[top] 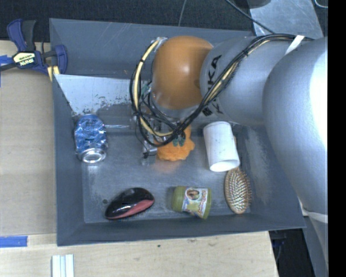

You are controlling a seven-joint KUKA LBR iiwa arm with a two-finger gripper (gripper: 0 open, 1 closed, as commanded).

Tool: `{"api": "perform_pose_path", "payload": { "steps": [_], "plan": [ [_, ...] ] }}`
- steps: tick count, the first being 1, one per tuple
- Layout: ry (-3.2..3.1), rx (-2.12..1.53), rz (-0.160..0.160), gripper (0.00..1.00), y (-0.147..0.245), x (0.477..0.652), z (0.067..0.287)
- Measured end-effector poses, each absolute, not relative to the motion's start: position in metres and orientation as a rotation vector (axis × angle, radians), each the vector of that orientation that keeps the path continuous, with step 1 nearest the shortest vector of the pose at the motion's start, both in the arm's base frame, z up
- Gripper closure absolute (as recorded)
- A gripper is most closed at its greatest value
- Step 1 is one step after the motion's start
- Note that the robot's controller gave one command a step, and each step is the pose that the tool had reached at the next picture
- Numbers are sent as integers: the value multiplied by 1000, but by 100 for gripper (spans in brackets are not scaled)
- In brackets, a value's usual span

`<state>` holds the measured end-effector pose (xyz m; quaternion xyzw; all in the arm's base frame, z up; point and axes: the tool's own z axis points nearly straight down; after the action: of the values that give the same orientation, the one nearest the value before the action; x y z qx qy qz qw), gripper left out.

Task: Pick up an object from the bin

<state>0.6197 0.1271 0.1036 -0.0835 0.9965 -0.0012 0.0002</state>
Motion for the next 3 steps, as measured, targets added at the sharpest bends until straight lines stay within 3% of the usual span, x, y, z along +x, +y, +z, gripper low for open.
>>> {"api": "perform_pose_path", "payload": {
  "steps": [1, 2, 3],
  "plan": [
    [3134, -208, -9, 0, 34, 616, 99],
    [3135, -132, -11, 0, -16, 600, 78],
    [3132, -136, -8, 100, -13, 601, 79]
  ]
}}
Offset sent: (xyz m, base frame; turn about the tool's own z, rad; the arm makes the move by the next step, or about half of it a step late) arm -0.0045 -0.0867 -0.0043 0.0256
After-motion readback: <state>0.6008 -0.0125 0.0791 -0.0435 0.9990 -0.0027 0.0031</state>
